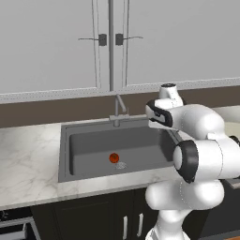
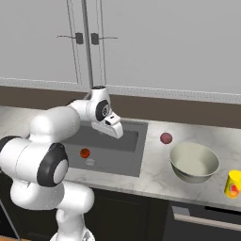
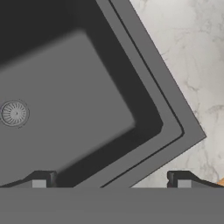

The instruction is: Remove the tomato and onion from the sink. Then move the bowl and cup from the counter to the sink for washing.

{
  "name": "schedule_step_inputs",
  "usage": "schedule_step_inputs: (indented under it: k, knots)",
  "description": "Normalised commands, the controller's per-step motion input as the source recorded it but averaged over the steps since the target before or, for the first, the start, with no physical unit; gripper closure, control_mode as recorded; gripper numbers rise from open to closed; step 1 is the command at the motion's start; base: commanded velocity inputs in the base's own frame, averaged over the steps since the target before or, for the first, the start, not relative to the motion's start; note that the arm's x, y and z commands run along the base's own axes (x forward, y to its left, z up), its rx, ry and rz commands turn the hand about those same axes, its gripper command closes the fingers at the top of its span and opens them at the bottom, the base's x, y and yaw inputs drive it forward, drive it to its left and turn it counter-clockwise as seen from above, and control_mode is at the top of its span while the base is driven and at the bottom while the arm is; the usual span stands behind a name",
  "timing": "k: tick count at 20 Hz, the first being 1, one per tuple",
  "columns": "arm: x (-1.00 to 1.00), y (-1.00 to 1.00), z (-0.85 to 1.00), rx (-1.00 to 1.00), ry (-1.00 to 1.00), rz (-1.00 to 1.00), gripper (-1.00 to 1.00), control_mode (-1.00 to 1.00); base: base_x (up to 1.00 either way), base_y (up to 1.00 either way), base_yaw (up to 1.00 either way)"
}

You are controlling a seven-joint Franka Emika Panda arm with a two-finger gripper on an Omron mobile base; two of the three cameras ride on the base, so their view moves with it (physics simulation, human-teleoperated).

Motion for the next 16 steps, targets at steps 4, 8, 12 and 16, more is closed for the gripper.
schedule_step_inputs:
  k: [4,8,12,16]
  knots:
    - [-0.06,0.36,0.0,0.0,-0.05,0.0,-1.0,-1.0,0.0,0.0,0.0]
    - [-0.03,0.37,0.0,-0.01,-0.05,0.0,-1.0,-1.0,0.0,0.0,0.0]
    - [-0.01,0.33,0.0,-0.02,-0.03,0.01,-1.0,-1.0,0.0,0.0,0.0]
    - [-0.03,0.23,-0.01,-0.02,0.0,0.08,-1.0,-1.0,0.0,0.0,0.0]
